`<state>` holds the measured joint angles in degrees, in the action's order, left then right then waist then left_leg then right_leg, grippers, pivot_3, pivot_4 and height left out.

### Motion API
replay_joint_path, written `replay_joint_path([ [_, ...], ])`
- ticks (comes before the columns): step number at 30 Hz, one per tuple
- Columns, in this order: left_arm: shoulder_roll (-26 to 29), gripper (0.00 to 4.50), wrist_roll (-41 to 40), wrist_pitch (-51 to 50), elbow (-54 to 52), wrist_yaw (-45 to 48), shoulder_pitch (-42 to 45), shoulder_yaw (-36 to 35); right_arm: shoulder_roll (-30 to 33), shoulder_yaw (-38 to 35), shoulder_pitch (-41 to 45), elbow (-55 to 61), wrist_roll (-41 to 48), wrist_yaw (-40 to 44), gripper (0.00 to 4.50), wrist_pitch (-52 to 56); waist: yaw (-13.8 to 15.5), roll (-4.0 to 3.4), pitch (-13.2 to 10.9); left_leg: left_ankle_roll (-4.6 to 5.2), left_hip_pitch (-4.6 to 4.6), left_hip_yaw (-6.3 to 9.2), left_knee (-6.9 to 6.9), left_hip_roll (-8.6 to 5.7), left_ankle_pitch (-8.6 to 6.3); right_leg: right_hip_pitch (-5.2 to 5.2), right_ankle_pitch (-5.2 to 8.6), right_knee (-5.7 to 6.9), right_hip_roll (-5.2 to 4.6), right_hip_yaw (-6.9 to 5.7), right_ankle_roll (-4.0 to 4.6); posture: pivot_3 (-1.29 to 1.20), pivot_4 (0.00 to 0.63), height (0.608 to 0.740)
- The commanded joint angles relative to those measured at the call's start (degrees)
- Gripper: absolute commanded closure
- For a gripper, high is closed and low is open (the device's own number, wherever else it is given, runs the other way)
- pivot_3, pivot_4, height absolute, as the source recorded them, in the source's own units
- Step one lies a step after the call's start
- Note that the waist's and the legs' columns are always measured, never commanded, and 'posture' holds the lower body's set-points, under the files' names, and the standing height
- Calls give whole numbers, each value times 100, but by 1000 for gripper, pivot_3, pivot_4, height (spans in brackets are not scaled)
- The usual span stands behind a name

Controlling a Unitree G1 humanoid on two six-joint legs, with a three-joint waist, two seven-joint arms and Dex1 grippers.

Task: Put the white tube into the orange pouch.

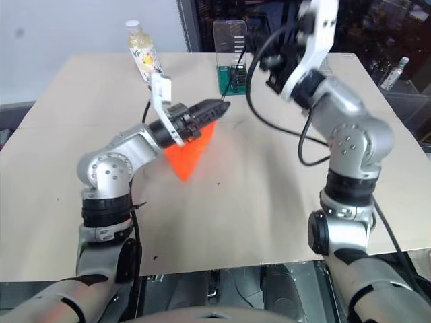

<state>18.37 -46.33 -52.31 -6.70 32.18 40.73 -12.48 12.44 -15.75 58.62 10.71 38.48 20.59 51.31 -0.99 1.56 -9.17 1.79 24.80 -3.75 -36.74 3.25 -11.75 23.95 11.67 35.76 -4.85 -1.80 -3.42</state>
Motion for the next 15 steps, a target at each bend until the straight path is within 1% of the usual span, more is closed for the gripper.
replay_joint_path([
  [1,432,2235,114,195,-163,358,81,91,215,-223,647,-96,313,-52,4500,-69,19,0,0,0,0,-2,5,0,0,2,0,-2,0,0,0,0,150,740],
  [4,487,2235,191,432,-216,384,350,182,448,60,663,-149,228,193,4500,-116,79,2,-1,0,6,-2,9,-4,0,-4,0,-20,-5,-6,0,0,150,740],
  [8,491,2235,439,685,-136,388,877,405,547,309,464,-74,240,297,4500,-115,102,5,-3,4,23,-1,-4,-11,-3,-5,-1,-32,-11,-7,-1,0,150,740],
  [12,601,2235,650,810,-22,635,1393,728,589,451,278,89,279,284,4500,-74,81,3,-4,4,18,-1,-2,-9,-3,-4,-1,-26,-9,-6,-1,0,150,740],
  [15,667,2235,822,893,132,815,1627,941,576,507,240,251,347,196,4500,3,49,0,-6,4,16,0,3,-5,-2,0,-1,-22,-4,-7,-1,0,150,740],
])
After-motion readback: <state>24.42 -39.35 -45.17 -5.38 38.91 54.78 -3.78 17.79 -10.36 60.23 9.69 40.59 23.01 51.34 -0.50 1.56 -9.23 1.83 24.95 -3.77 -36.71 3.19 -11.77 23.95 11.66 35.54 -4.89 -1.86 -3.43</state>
